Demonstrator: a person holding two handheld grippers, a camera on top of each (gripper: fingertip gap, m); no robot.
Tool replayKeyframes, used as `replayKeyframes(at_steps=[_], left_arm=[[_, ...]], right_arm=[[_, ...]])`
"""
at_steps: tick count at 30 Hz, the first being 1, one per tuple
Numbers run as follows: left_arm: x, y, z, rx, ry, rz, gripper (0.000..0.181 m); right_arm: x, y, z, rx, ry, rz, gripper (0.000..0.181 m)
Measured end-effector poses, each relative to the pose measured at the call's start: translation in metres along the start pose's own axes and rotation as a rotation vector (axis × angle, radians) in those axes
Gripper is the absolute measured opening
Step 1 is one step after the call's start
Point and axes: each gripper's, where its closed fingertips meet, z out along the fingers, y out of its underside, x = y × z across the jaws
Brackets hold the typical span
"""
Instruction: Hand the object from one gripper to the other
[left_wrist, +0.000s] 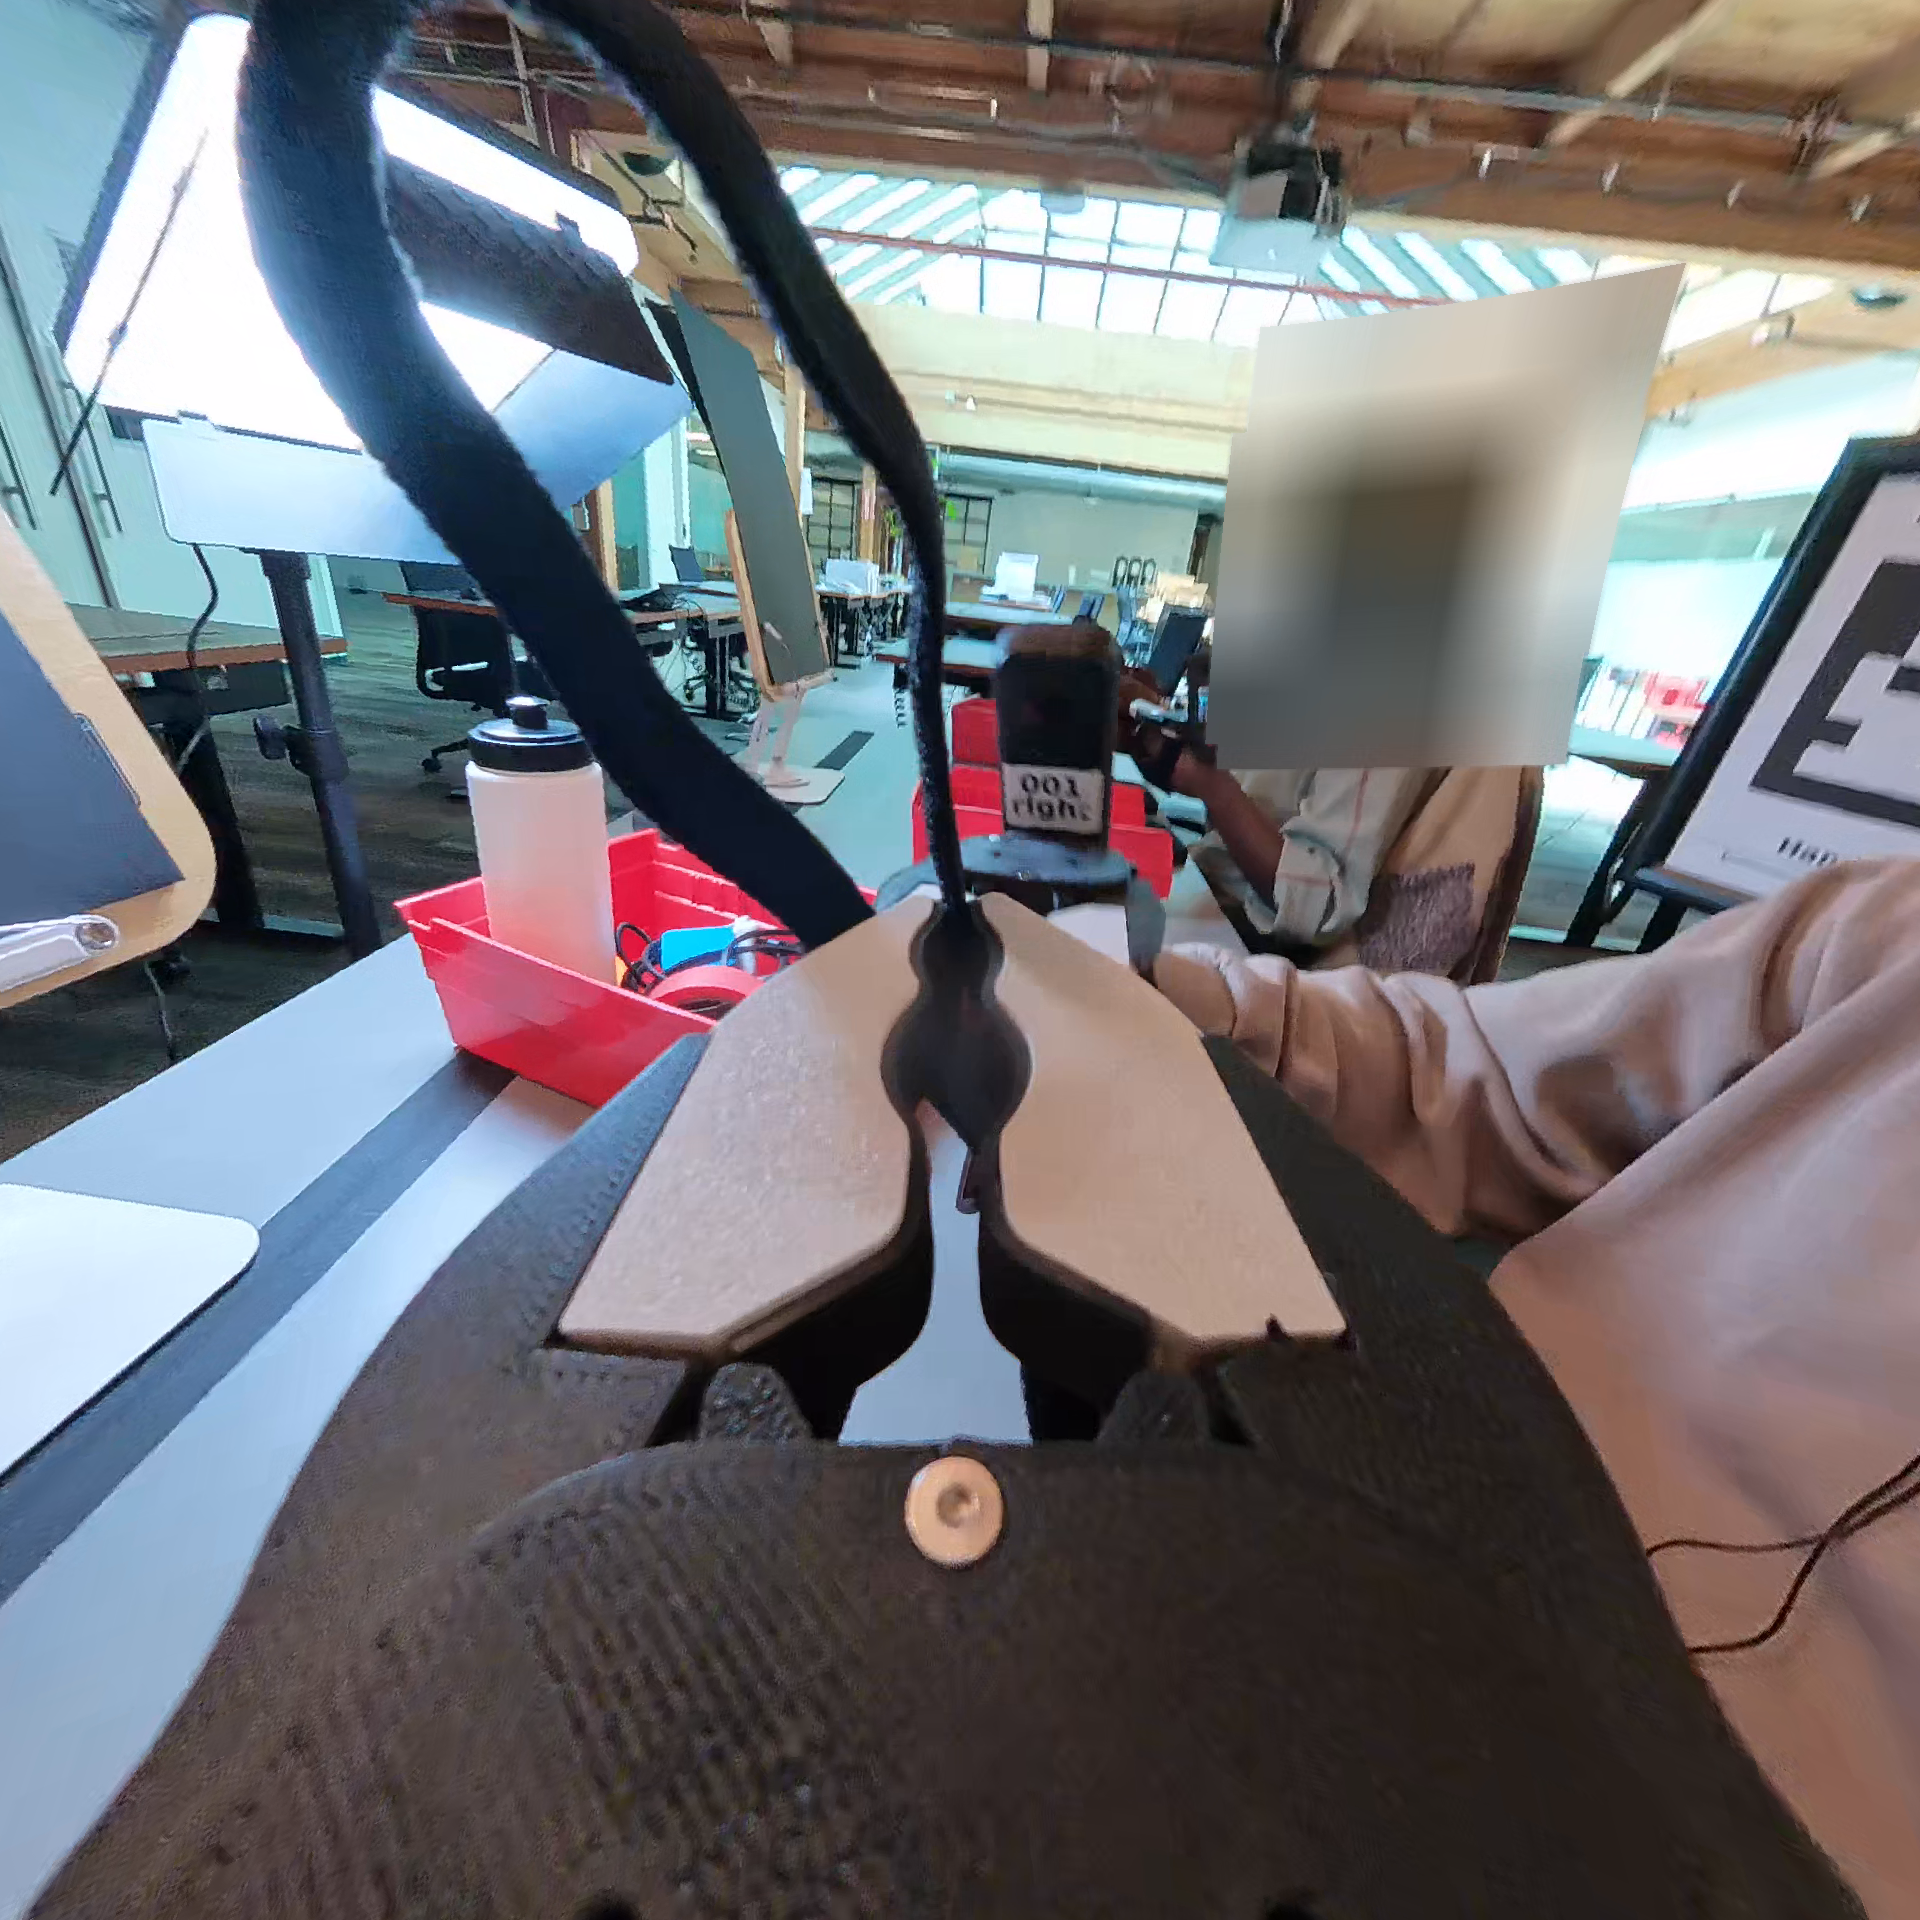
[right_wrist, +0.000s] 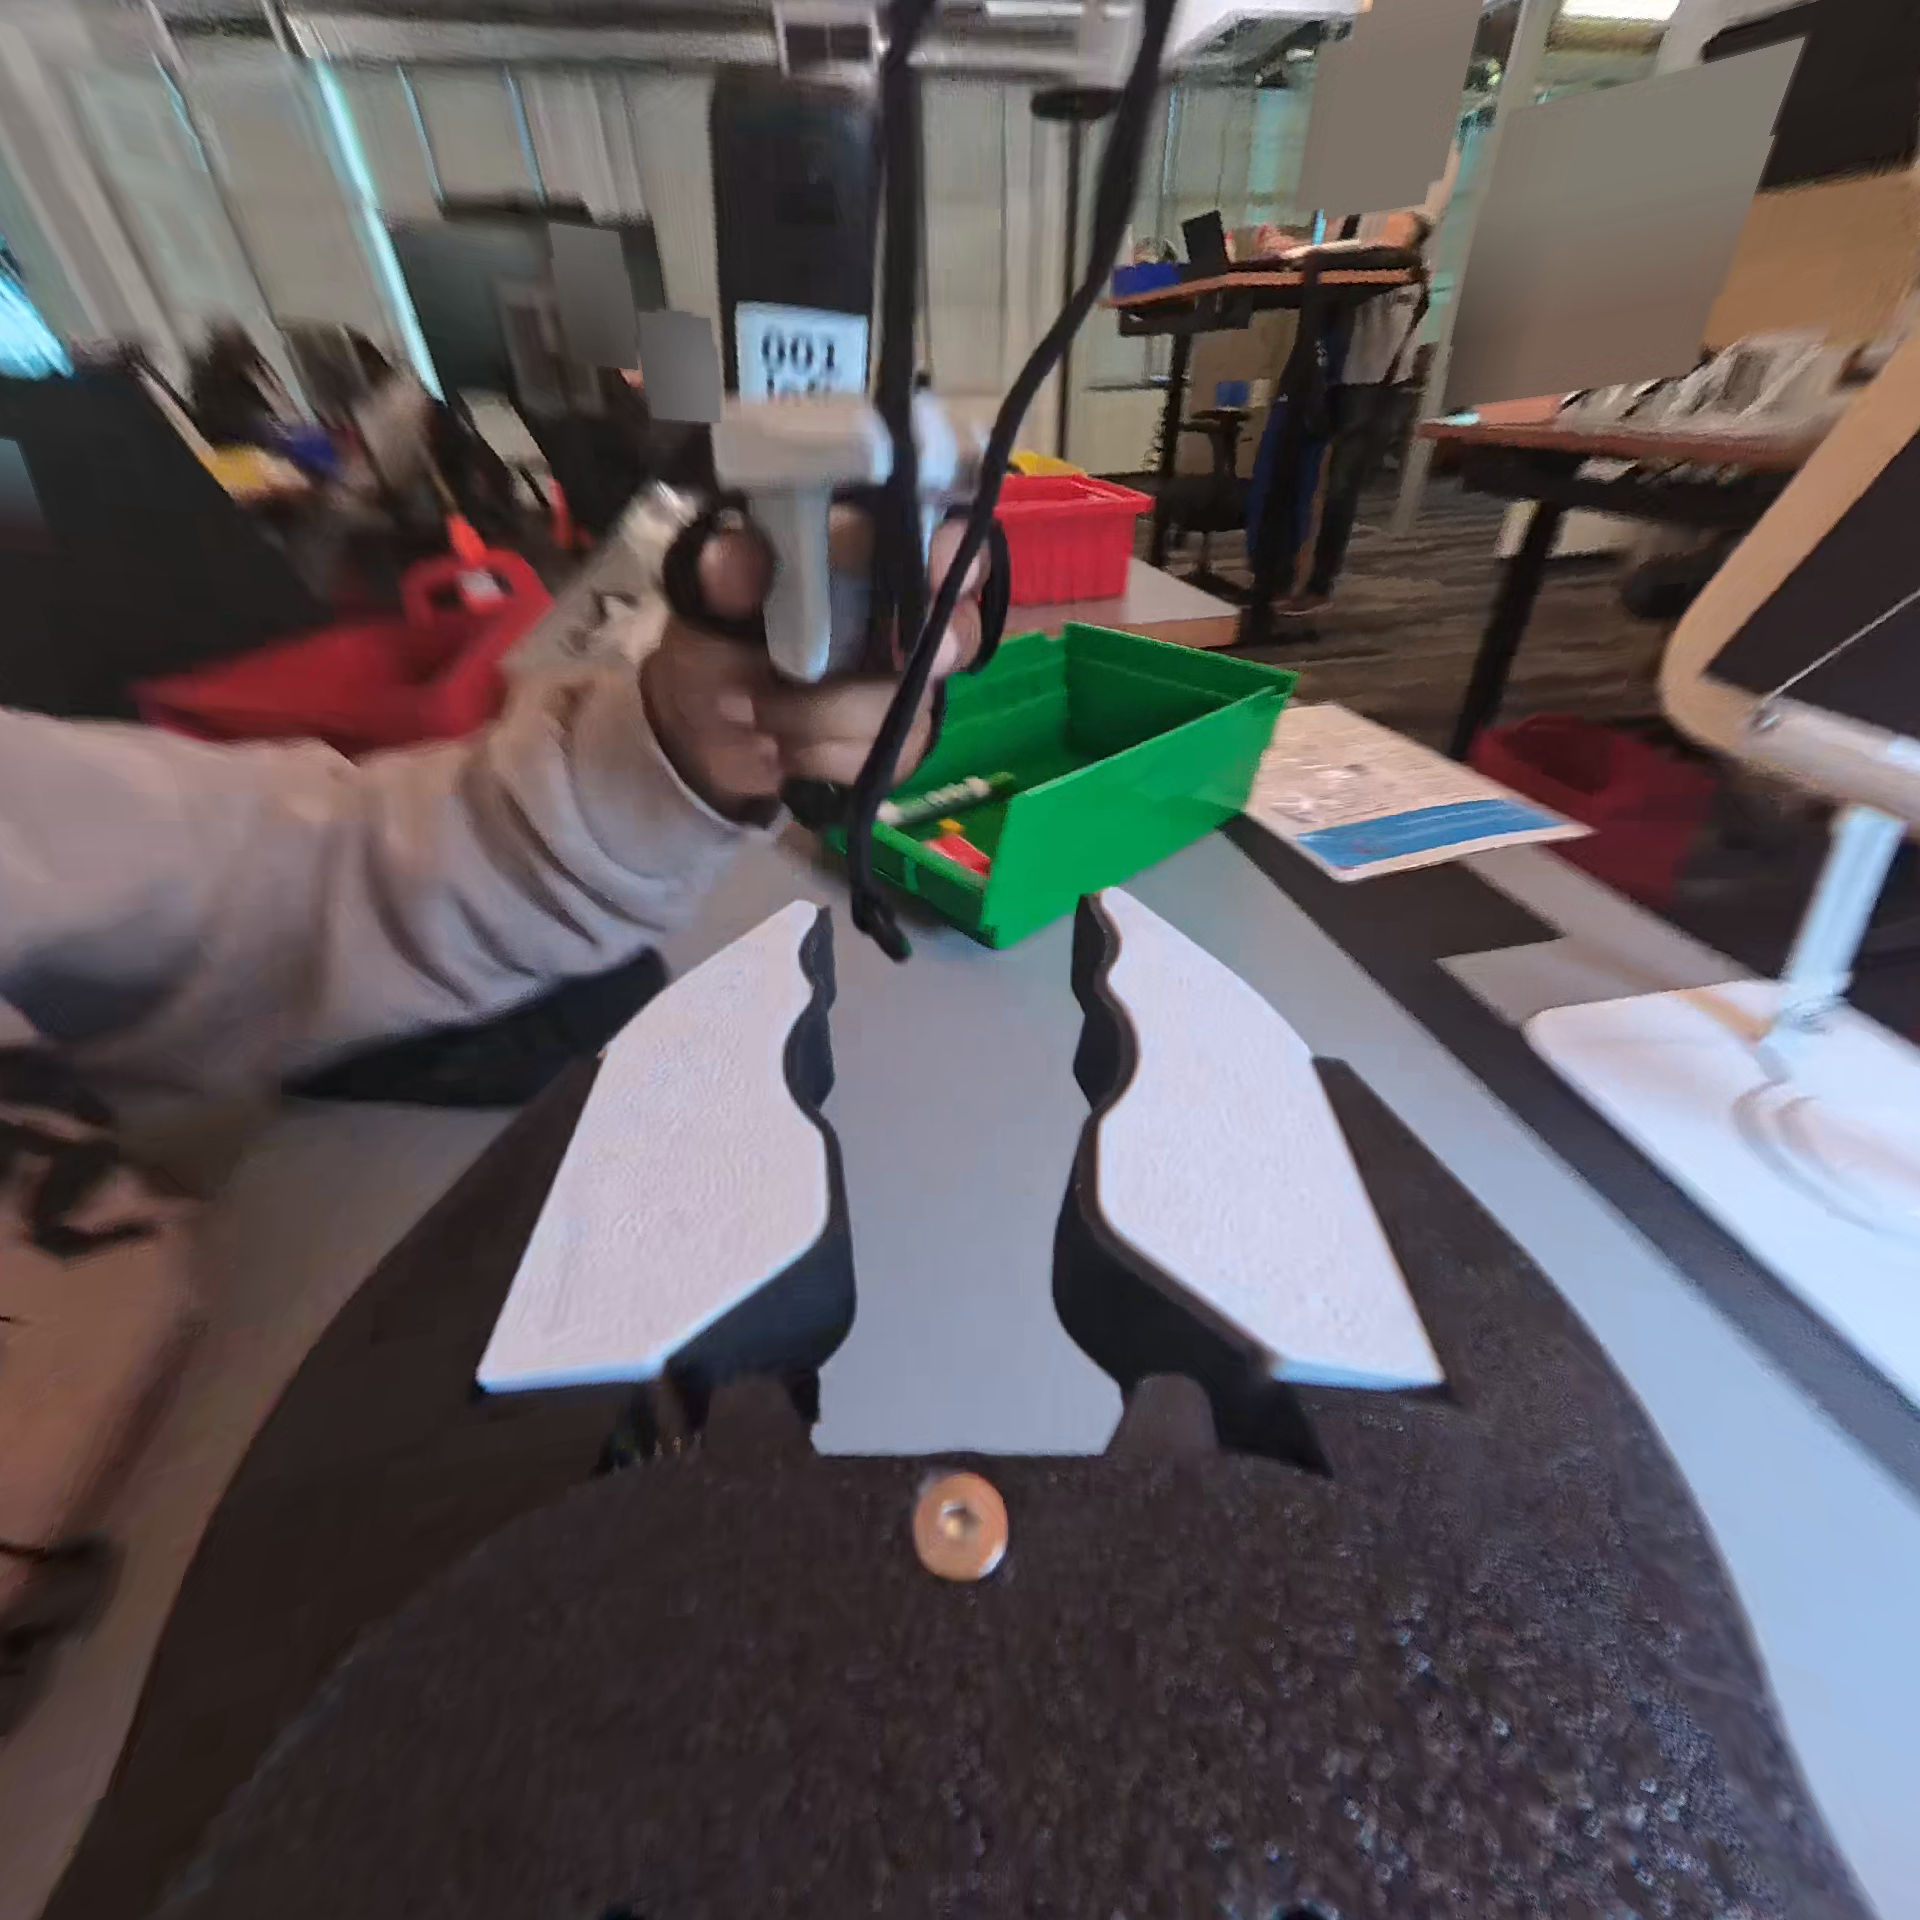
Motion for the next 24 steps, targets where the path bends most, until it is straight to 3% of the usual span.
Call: replayKeyframes(at_steps=[3,6,11,17,21,24], left_arm=[[-0.004,-0.008,-0.006,0.038,0.008,-0.082,0.002],[-0.01,-0.012,-0.009,0.065,-0.016,-0.145,0.002],[-0.014,-0.016,-0.011,0.109,-0.014,-0.208,0.001],[-0.019,-0.014,-0.011,0.105,-0.056,-0.174,0.001],[-0.022,-0.013,-0.012,0.108,-0.066,-0.174,0.002],[-0.028,-0.01,-0.013,0.097,-0.099,-0.147,0.003]], right_arm=[[-0.007,0.012,0.009,-0.09,0.089,-0.336,0.036],[-0.014,0.007,0.014,-0.079,0.142,-0.477,0.027],[-0.02,0.002,0.019,-0.01,0.099,-0.344,0.026],[-0.025,-0.012,0.016,0.133,0.002,-0.124,0.004],[-0.027,-0.017,0.01,0.116,-0.029,-0.123,0.003],[-0.016,-0.026,-0.002,0.083,0.041,-0.16,0.003]])
